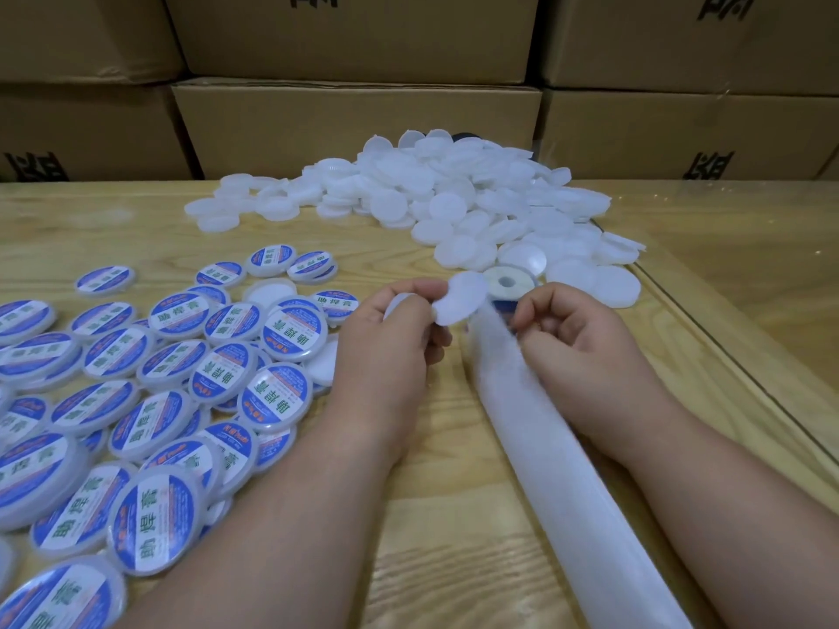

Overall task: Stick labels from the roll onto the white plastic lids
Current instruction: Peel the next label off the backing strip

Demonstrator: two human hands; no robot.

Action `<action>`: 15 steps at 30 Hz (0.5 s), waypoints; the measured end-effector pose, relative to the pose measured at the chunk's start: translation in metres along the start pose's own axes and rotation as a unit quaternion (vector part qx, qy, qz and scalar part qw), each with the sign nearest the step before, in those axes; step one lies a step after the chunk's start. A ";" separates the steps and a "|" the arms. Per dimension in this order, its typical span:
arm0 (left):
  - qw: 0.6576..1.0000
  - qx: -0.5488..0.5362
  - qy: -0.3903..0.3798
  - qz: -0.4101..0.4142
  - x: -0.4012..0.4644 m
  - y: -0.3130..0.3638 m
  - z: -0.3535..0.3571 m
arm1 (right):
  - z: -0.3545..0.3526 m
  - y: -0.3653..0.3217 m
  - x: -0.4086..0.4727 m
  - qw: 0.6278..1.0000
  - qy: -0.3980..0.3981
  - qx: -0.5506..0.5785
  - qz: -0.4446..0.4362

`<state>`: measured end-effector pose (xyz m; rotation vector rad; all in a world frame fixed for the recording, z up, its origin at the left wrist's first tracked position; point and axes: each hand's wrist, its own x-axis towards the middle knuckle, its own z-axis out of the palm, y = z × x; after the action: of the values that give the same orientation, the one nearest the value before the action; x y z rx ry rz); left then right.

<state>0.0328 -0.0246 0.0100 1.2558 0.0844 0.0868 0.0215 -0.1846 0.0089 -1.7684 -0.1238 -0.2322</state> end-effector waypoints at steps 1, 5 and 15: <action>1.000 0.001 -0.006 0.001 0.000 0.001 0.000 | 0.001 0.000 0.000 1.000 0.008 -0.013 -0.019; 0.999 0.030 -0.032 0.009 -0.001 0.000 0.002 | 0.003 0.001 0.001 0.994 0.037 -0.025 -0.097; 0.996 0.048 -0.070 0.004 -0.002 -0.001 0.001 | 0.002 -0.001 0.002 0.987 0.075 -0.014 -0.141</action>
<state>0.0309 -0.0262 0.0092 1.3556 -0.0375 0.0008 0.0232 -0.1828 0.0096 -1.7517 -0.2645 -0.5731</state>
